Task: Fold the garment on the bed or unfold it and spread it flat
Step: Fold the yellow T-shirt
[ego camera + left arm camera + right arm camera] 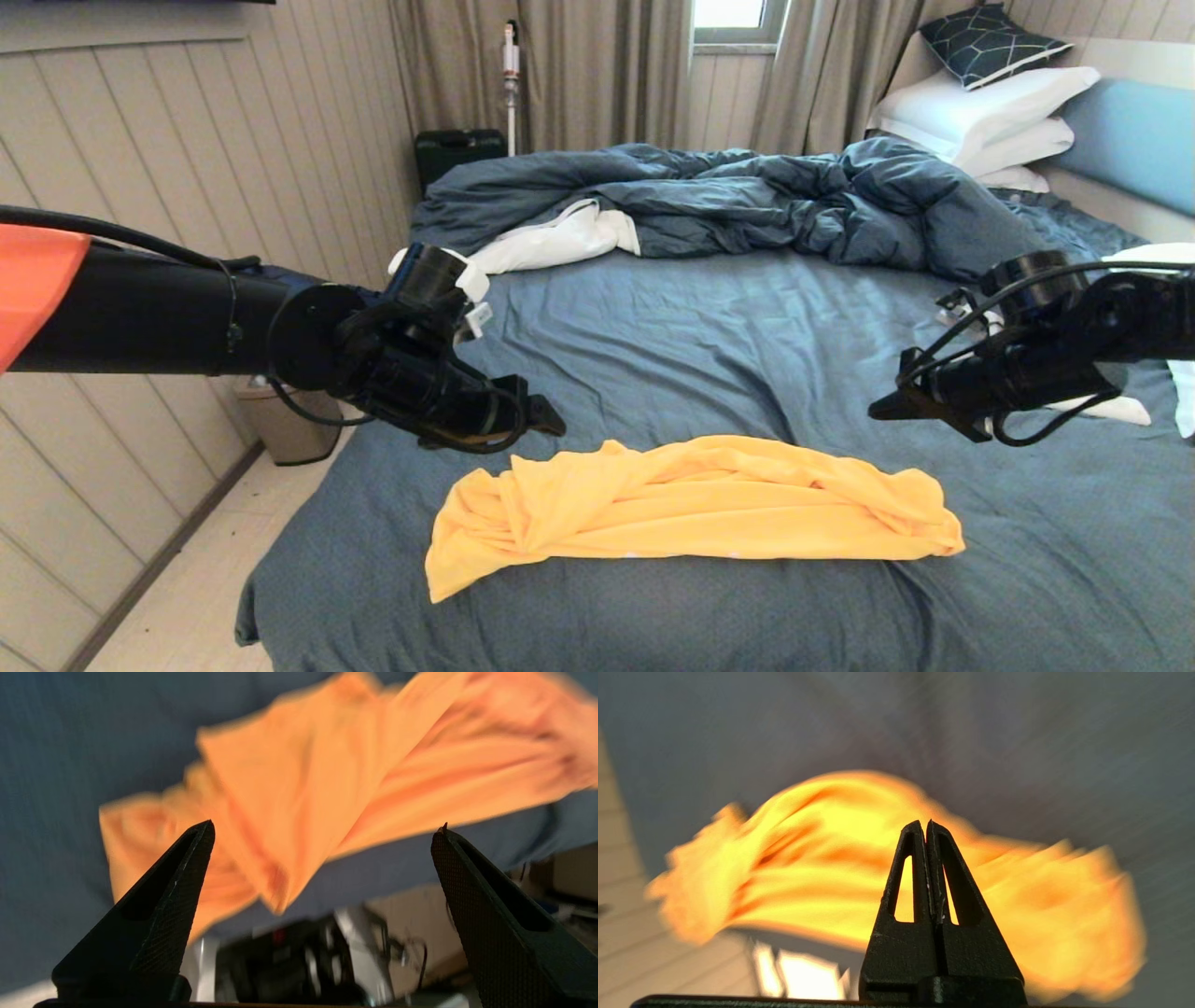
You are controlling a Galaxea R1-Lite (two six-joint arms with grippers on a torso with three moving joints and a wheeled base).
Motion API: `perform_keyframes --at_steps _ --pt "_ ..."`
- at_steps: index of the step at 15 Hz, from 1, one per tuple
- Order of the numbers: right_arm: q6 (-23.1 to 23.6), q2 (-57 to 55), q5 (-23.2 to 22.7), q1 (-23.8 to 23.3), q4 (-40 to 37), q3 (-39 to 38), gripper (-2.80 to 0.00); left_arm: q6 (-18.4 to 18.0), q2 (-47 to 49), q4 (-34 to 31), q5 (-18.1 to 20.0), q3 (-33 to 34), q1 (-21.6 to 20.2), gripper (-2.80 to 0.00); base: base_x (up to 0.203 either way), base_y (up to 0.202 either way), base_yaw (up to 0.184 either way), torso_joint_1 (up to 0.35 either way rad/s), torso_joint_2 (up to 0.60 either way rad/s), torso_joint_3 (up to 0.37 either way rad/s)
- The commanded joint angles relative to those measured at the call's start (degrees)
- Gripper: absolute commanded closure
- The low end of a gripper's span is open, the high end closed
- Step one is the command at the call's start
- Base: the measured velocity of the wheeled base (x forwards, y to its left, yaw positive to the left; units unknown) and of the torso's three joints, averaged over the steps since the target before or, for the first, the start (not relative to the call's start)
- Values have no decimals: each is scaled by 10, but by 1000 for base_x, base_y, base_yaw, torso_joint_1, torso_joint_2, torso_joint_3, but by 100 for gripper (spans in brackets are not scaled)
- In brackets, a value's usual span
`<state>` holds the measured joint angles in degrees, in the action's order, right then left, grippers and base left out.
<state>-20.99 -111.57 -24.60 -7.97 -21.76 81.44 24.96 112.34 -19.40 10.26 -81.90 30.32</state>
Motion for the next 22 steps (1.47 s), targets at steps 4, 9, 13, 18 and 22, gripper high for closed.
perform_keyframes --at_steps 4,9,13,18,22 --pt "-7 25 58 53 -179 66 0 0 9 -62 2 -24 0 -280 0 0 0 0 0 0" --pt "47 49 95 65 -222 57 0 1 37 -153 48 -128 -1 -280 0 0 0 0 0 0" --pt "45 56 94 81 -218 58 0 -1 111 -161 51 -223 -1 0 0 0 0 0 0 0" --pt "47 78 94 81 -217 45 0 -18 221 -126 -9 -288 -4 0 0 0 0 0 0 0" --pt "49 87 93 81 -216 31 0 -29 263 -87 -52 -288 -33 0 0 0 0 0 0 0"
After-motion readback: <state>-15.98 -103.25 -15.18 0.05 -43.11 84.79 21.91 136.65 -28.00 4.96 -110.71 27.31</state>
